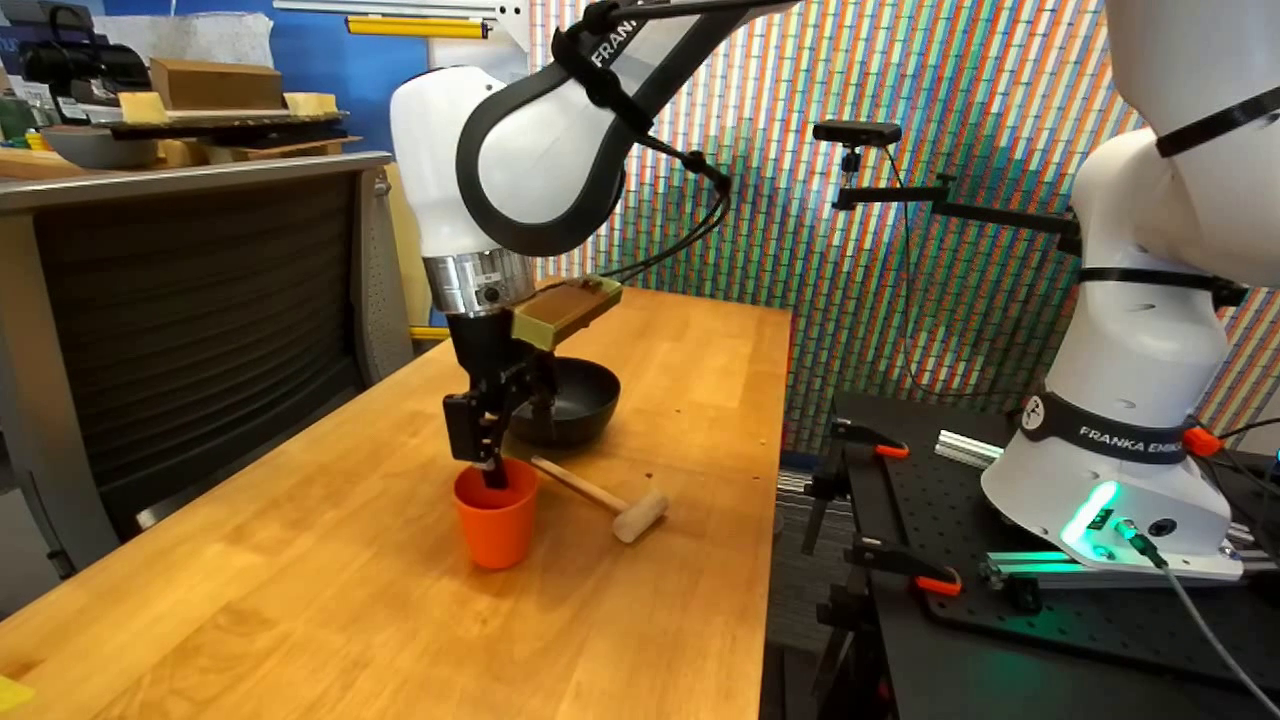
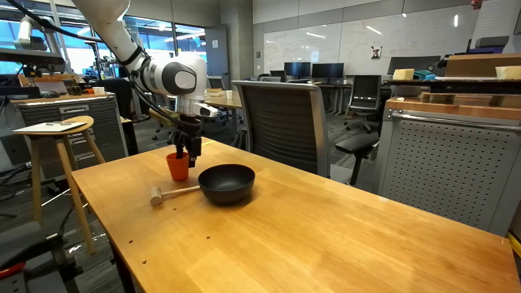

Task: Put the orange cup in the black bowl

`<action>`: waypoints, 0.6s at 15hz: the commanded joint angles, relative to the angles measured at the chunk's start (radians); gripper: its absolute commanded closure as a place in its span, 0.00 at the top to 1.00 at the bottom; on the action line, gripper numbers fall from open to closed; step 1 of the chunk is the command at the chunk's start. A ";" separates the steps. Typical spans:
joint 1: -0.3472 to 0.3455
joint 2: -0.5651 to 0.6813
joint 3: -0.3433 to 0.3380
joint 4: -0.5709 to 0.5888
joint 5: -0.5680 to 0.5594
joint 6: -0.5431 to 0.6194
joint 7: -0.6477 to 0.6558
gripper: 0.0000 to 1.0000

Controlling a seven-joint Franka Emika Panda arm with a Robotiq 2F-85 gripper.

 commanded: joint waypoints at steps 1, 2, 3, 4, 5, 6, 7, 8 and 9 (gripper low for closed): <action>0.013 0.017 -0.010 0.021 0.002 0.010 0.030 0.68; 0.009 0.018 -0.002 0.023 0.015 0.009 0.022 0.58; 0.005 0.019 0.007 0.022 0.028 0.008 0.015 0.50; 0.004 0.020 0.015 0.023 0.040 0.007 0.010 0.42; -0.005 0.020 0.028 0.022 0.065 0.005 -0.005 0.35; -0.012 0.021 0.042 0.022 0.090 -0.001 -0.019 0.27; -0.020 0.025 0.056 0.022 0.121 -0.007 -0.037 0.19; -0.029 0.035 0.072 0.026 0.154 -0.018 -0.061 0.13; -0.034 0.048 0.082 0.032 0.179 -0.029 -0.077 0.09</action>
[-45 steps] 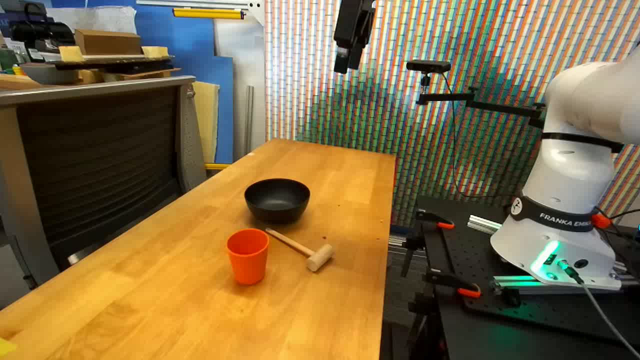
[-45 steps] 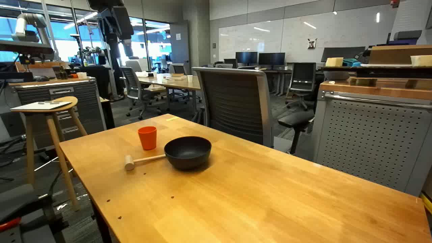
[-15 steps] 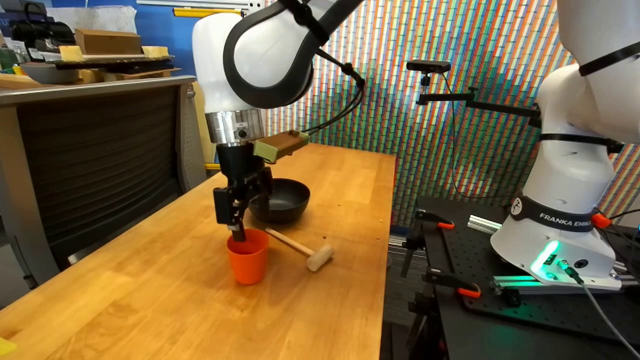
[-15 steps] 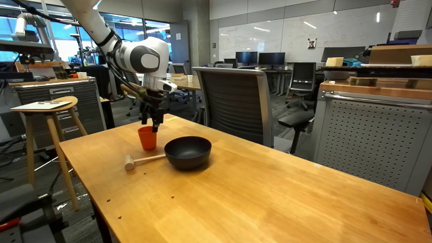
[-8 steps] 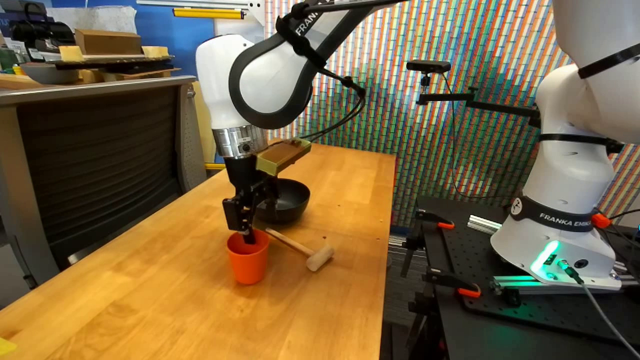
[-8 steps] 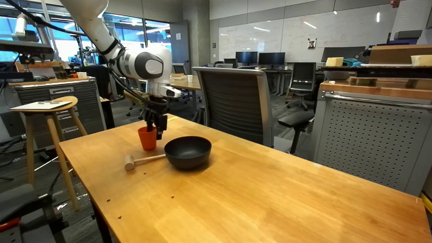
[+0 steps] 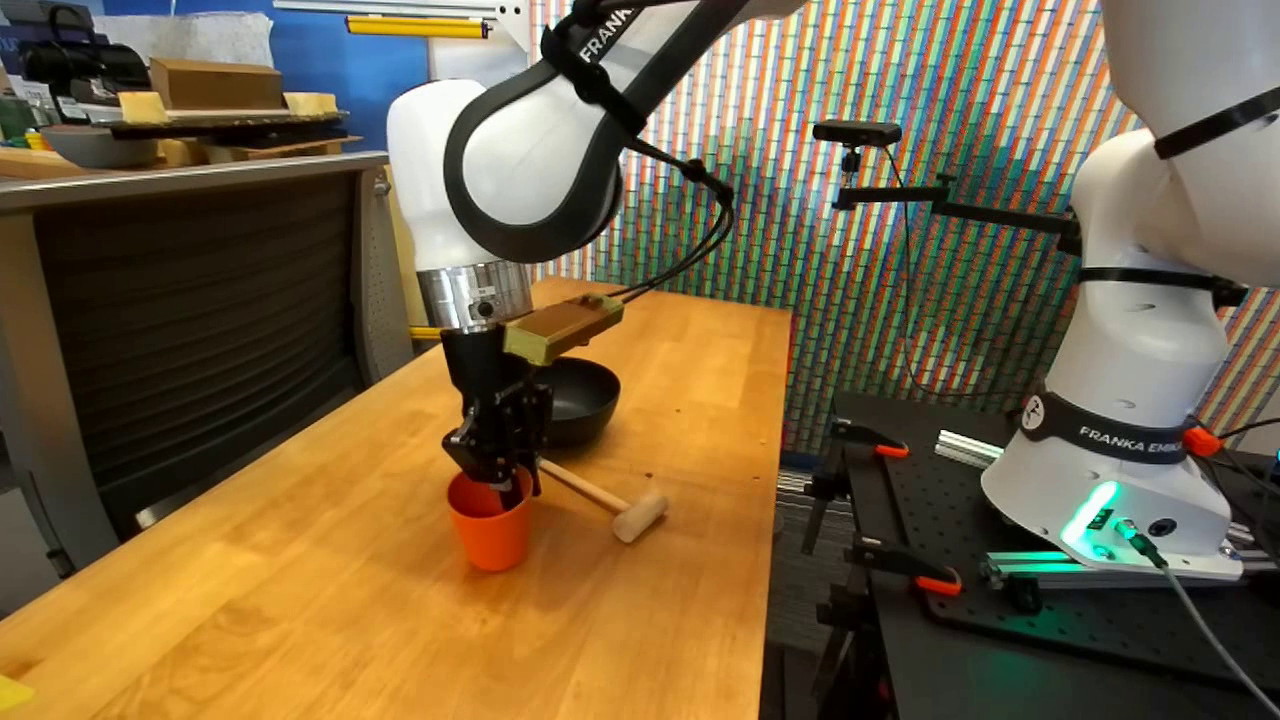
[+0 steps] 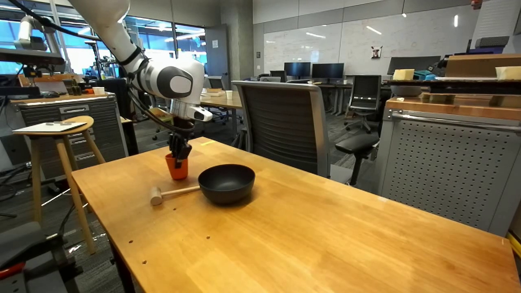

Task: Put the orange cup in the black bowl

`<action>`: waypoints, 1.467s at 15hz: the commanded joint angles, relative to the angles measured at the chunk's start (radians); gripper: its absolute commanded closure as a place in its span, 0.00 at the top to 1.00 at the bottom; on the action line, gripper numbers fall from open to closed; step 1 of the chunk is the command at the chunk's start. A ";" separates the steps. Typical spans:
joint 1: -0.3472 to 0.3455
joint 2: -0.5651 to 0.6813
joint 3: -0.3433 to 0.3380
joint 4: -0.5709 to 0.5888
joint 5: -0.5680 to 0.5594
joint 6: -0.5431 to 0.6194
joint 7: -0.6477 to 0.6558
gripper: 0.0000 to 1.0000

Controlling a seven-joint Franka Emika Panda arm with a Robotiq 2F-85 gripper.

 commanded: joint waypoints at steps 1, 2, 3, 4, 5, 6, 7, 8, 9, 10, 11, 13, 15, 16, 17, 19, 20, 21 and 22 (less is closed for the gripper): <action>-0.035 0.038 0.046 0.032 0.101 -0.035 -0.077 0.08; -0.037 0.040 0.045 0.031 0.113 -0.033 -0.081 0.04; -0.039 0.034 0.036 0.025 0.119 -0.028 -0.077 0.04; -0.040 0.020 0.024 0.016 0.117 -0.016 -0.067 0.07; -0.041 -0.018 0.008 -0.009 0.111 0.004 -0.048 0.07; -0.044 -0.057 -0.002 -0.037 0.104 0.025 -0.040 0.06; -0.038 -0.124 -0.024 -0.082 0.083 0.072 -0.017 0.05; -0.035 -0.175 -0.043 -0.110 0.065 0.097 -0.001 0.05; -0.027 -0.209 -0.065 -0.124 0.040 0.120 0.020 0.06; -0.027 -0.250 -0.083 -0.140 0.020 0.139 0.042 0.05; -0.025 -0.296 -0.102 -0.157 -0.010 0.146 0.075 0.05; -0.027 -0.392 -0.142 -0.193 -0.092 0.142 0.163 0.05; -0.035 -0.415 -0.173 -0.203 -0.202 0.125 0.286 0.05; -0.047 -0.409 -0.181 -0.204 -0.235 0.114 0.339 0.05; -0.056 -0.403 -0.189 -0.208 -0.268 0.108 0.395 0.05; -0.079 -0.346 -0.192 -0.188 -0.266 0.091 0.443 0.05; -0.096 -0.305 -0.186 -0.171 -0.225 0.090 0.426 0.05; -0.110 -0.265 -0.182 -0.153 -0.192 0.084 0.406 0.05; -0.129 -0.221 -0.173 -0.133 -0.133 0.081 0.361 0.05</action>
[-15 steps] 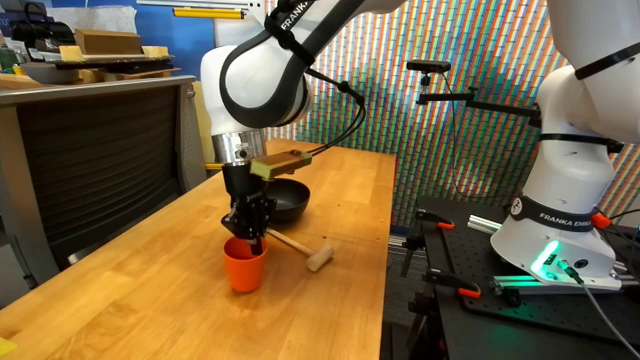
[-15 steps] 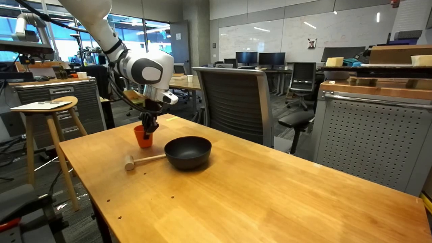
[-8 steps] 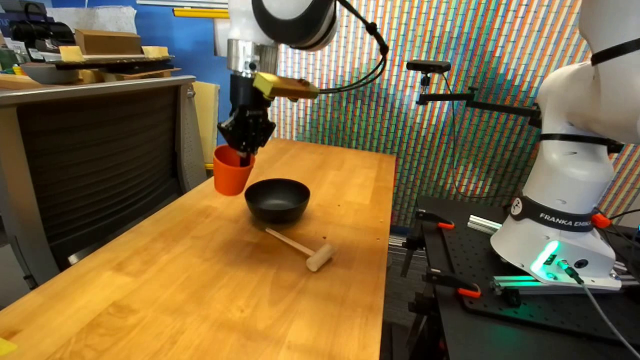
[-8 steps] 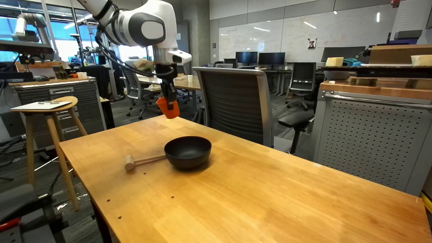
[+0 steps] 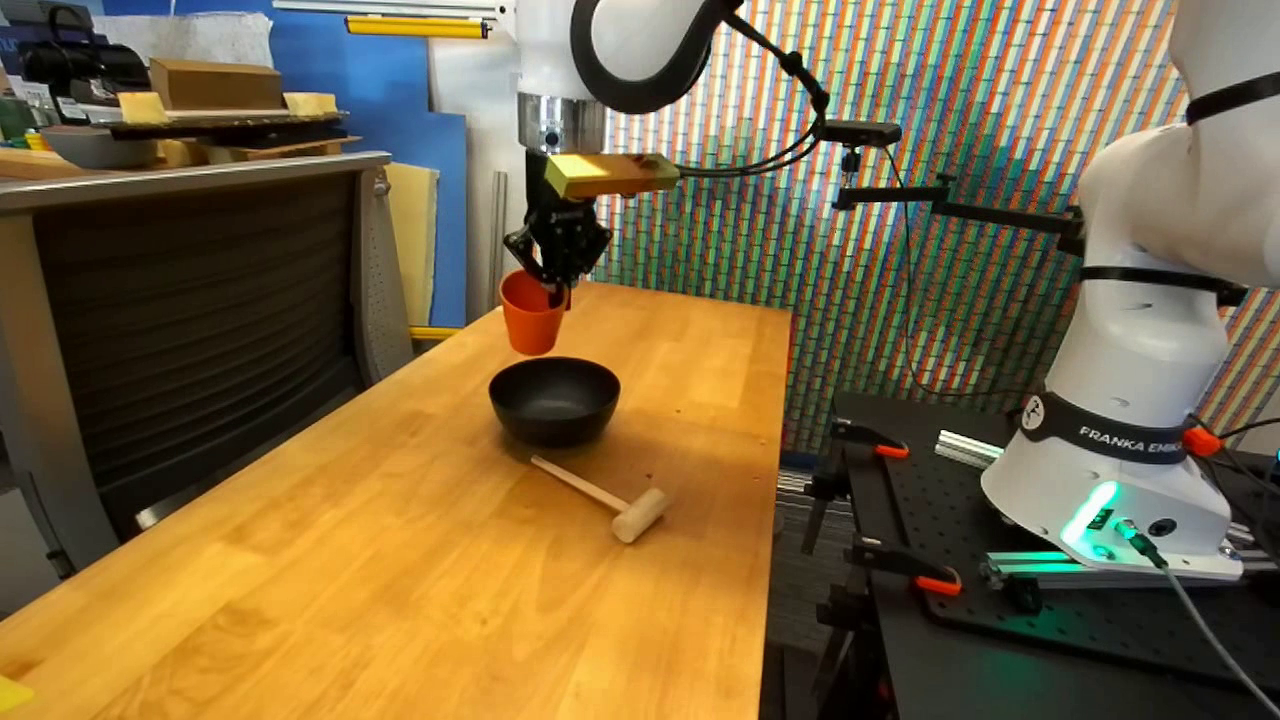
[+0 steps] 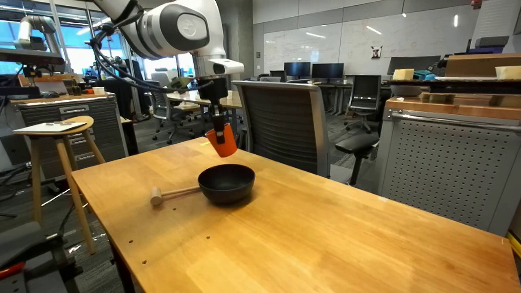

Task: Put the orange cup in the black bowl

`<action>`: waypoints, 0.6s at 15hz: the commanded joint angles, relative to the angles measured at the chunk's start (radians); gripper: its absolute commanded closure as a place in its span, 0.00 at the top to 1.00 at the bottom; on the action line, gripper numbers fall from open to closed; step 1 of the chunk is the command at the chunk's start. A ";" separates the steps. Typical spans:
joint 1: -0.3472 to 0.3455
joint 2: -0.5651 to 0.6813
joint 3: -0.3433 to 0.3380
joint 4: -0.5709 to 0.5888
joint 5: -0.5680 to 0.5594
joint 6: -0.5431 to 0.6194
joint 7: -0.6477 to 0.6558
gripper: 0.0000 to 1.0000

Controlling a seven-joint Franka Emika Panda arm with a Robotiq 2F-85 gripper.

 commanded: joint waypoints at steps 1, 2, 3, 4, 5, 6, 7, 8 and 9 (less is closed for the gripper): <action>-0.054 0.149 0.023 0.087 0.132 -0.025 -0.050 0.05; -0.073 0.186 0.034 0.105 0.192 -0.026 -0.088 0.05; -0.089 0.223 0.041 0.126 0.239 -0.029 -0.119 0.05; -0.110 0.255 0.053 0.144 0.296 -0.028 -0.162 0.05; -0.121 0.278 0.057 0.159 0.331 -0.027 -0.187 0.06; -0.134 0.298 0.064 0.179 0.369 -0.030 -0.218 0.11; -0.147 0.305 0.072 0.188 0.407 -0.033 -0.248 0.32; -0.148 0.305 0.072 0.192 0.421 -0.030 -0.264 0.40; -0.145 0.283 0.080 0.180 0.432 -0.027 -0.285 0.46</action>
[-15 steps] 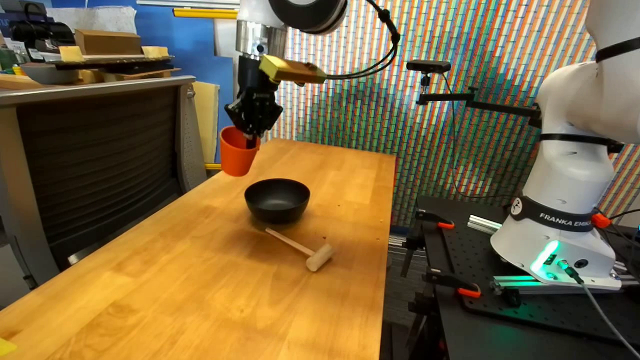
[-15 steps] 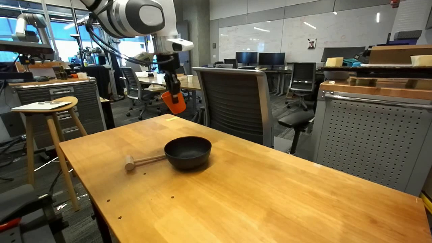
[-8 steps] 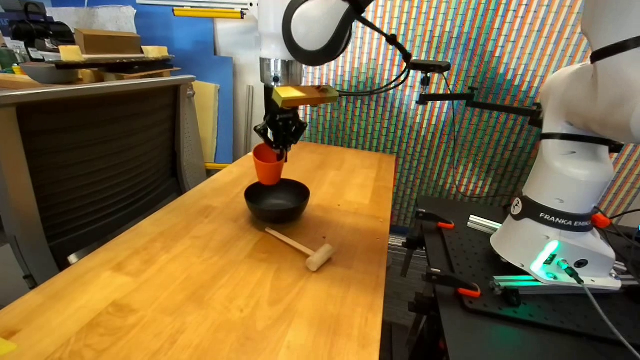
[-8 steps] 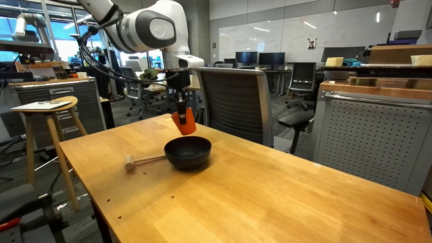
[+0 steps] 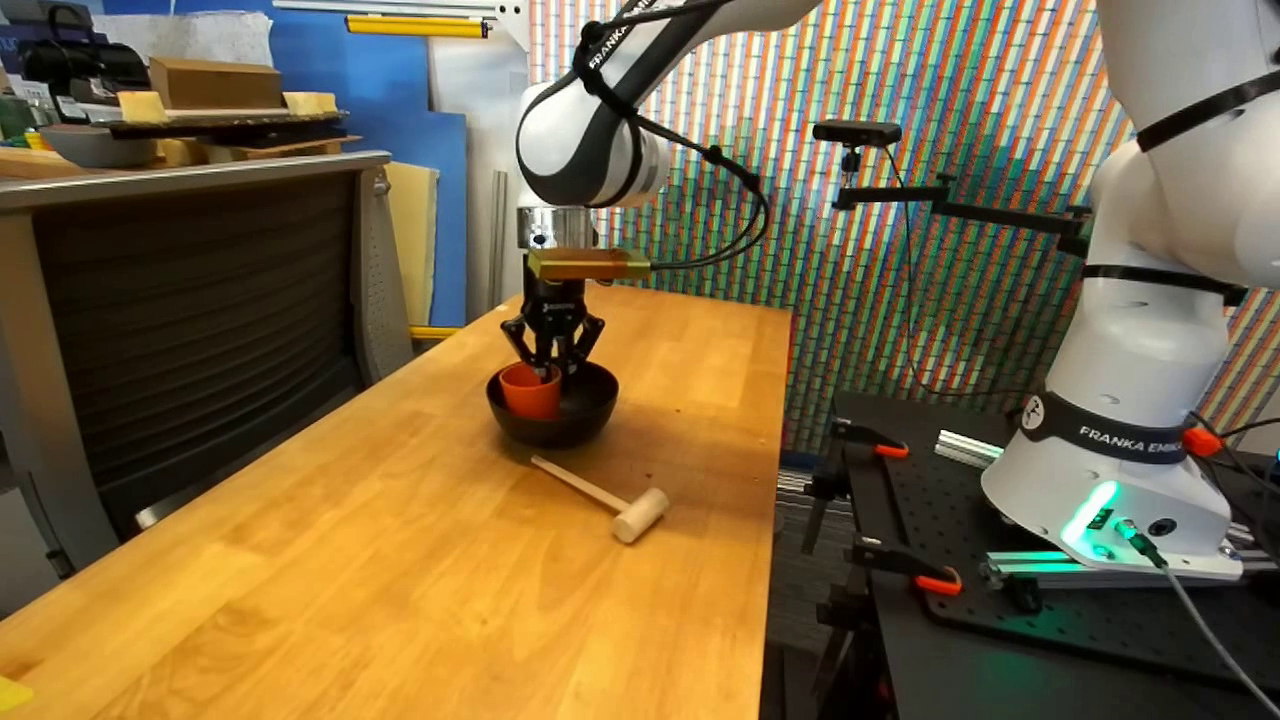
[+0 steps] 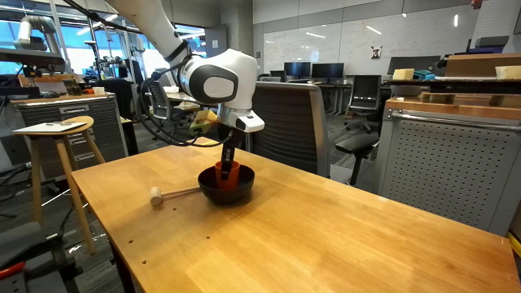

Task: Put the orange cup in the black bowl

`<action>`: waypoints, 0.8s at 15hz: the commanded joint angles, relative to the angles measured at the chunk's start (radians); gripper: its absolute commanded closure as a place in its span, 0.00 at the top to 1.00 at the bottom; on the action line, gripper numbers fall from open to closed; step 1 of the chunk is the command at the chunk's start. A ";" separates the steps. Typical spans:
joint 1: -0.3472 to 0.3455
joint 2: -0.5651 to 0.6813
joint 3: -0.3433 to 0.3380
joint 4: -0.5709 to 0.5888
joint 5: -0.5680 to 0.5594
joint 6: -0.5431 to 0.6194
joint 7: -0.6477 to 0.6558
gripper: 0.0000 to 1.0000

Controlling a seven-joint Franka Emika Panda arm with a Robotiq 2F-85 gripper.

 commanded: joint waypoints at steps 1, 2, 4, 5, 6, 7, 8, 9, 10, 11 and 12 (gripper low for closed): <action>-0.014 -0.038 0.032 0.018 0.064 -0.016 -0.083 0.55; -0.009 -0.074 0.039 -0.006 0.070 -0.005 -0.102 0.62; 0.026 -0.189 0.041 -0.085 0.037 0.034 -0.108 0.77; 0.041 -0.234 0.040 -0.114 0.018 0.048 -0.112 0.84; 0.056 -0.281 0.039 -0.141 -0.006 0.056 -0.115 0.92; 0.065 -0.334 0.042 -0.168 -0.020 0.048 -0.122 0.98; 0.070 -0.389 0.048 -0.197 -0.024 0.040 -0.130 1.00; 0.078 -0.446 0.049 -0.232 -0.041 0.039 -0.128 1.00; 0.080 -0.503 0.056 -0.263 -0.049 0.033 -0.137 1.00; 0.082 -0.559 0.061 -0.291 -0.067 0.014 -0.157 1.00; 0.083 -0.614 0.068 -0.314 -0.102 -0.030 -0.190 1.00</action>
